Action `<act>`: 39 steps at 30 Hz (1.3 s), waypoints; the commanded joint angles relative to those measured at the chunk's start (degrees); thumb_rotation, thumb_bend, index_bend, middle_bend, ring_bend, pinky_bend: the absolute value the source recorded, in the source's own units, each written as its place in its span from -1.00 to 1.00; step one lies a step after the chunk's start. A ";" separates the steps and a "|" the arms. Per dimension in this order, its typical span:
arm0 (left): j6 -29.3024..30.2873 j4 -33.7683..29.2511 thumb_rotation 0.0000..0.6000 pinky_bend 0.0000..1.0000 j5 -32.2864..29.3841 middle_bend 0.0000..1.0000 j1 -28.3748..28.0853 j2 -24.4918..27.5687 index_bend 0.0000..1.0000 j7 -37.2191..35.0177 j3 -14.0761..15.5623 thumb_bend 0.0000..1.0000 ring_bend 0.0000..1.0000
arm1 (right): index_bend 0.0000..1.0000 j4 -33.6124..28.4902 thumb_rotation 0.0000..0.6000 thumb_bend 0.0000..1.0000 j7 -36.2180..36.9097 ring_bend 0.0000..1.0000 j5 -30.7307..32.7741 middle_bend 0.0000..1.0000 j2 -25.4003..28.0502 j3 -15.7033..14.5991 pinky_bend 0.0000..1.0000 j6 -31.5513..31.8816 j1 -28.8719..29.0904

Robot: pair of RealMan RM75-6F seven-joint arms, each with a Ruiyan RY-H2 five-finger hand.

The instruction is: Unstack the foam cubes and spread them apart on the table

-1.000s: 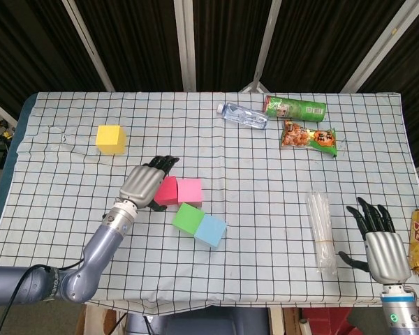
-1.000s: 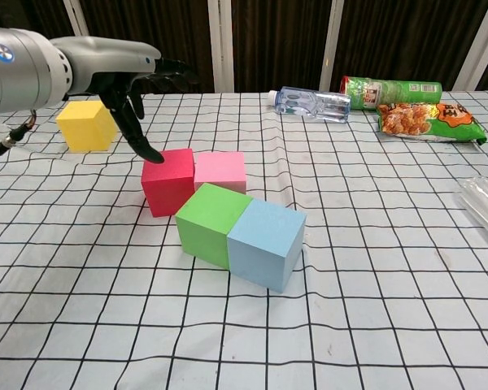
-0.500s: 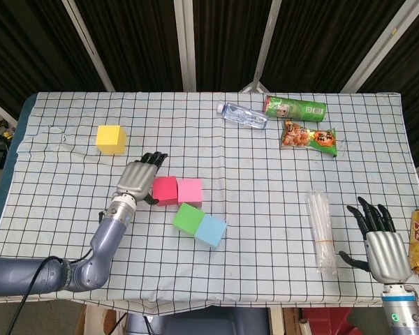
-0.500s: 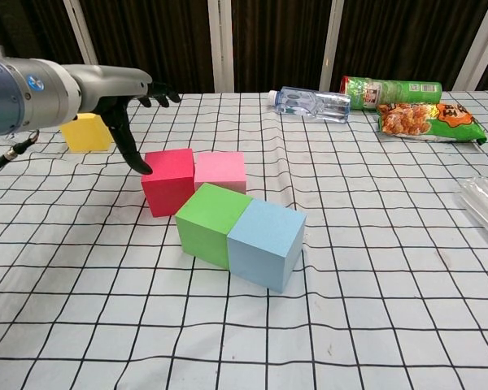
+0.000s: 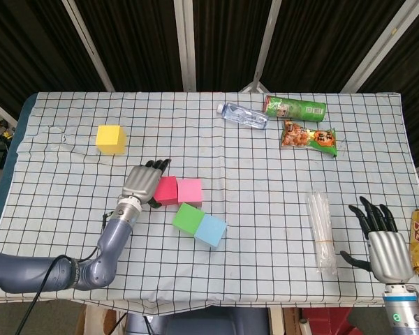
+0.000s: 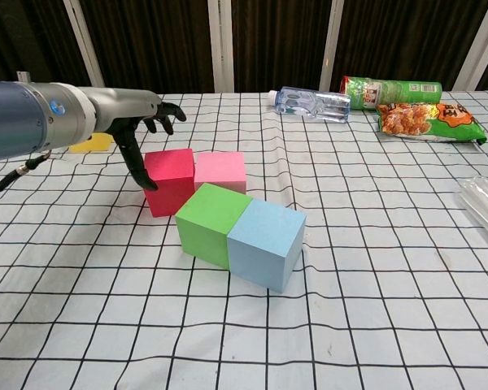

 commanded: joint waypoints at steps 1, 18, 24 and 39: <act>0.17 1.52 1.00 -0.30 -0.05 -0.60 -0.41 -1.25 -0.85 0.74 0.38 -0.98 -0.63 | -0.66 -0.04 1.00 -0.88 0.02 -0.77 0.09 -0.91 0.09 -0.02 -1.00 -0.08 0.00; -2.42 6.42 1.00 0.02 7.84 -0.08 1.09 -3.28 -0.31 -3.96 0.85 -0.59 -0.16 | -0.66 -0.44 1.00 -0.88 0.82 -0.75 0.04 -0.91 0.77 -0.35 -1.00 -0.57 0.08; 0.56 7.12 1.00 0.02 10.87 0.00 2.01 -2.55 -0.23 -2.87 1.78 -0.57 -0.13 | -0.66 -0.38 1.00 -0.88 1.04 -0.75 0.21 -0.91 0.88 -0.31 -1.00 -0.57 0.05; 3.09 -8.38 1.00 -0.08 5.73 -0.26 3.64 11.83 -0.46 8.37 5.99 -0.58 -0.32 | -0.66 -0.71 1.00 -0.88 0.33 -0.75 0.19 -0.91 0.76 -0.44 -1.00 -0.78 0.18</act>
